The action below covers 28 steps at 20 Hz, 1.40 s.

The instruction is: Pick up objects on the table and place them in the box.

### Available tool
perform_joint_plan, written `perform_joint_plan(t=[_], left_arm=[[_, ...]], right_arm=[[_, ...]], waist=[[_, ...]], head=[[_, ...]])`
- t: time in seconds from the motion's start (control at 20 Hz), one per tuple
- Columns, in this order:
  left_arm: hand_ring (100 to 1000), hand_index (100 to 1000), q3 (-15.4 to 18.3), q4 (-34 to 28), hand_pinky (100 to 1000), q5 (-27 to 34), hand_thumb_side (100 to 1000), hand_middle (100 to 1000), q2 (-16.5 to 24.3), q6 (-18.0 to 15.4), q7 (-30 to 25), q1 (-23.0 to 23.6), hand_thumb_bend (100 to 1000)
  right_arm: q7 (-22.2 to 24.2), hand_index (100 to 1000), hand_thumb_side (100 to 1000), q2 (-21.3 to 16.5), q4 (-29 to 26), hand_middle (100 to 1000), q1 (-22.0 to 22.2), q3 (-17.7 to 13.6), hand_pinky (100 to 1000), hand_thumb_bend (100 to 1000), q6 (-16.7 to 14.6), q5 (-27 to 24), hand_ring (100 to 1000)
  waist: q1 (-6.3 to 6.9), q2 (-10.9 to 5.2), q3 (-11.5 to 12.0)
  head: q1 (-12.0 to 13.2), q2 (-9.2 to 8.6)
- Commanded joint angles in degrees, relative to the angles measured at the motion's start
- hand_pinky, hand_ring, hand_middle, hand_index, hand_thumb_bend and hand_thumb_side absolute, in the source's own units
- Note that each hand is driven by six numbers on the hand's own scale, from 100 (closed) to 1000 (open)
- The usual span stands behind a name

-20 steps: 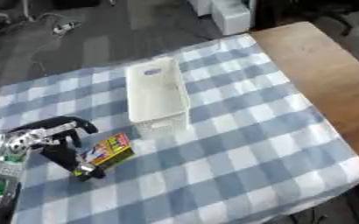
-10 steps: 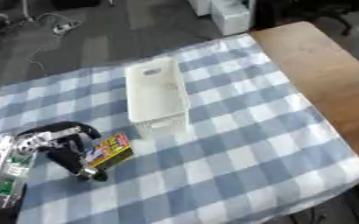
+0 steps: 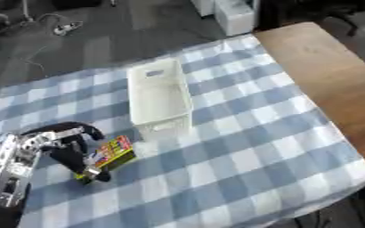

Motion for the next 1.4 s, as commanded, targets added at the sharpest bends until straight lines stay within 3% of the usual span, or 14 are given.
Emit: perform_joint_plan(t=[0.05,1.2,1.4], left_arm=[[687,895,0.61,-0.59,557,0.05,466,838,0.33,-0.35,-0.03,-1.37,821],[711,860,-0.54,5.36,578,-2.64,460,829,1.18,-1.64,-0.03,-1.56,787],[668,809,-0.55,5.27,561,-3.42,459,791,1.38,-1.78,-0.03,-1.42,775]], right_arm=[[0.01,592,1000,-2.09,-0.74,472,-0.74,-0.38,499,100,-0.03,-0.09,475],[-0.52,592,1000,-2.34,-0.74,472,-1.2,-0.25,499,100,-0.03,-0.28,475],[-0.53,592,1000,-2.35,-0.74,472,-1.21,-0.26,499,100,-0.03,-0.28,475]], waist=[[-0.35,-0.56,-0.07],[-0.11,-0.65,-0.53],[-0.11,-0.64,-0.53]], head=[[0.43,-0.39],[-0.16,-0.83],[-0.26,-0.87]])
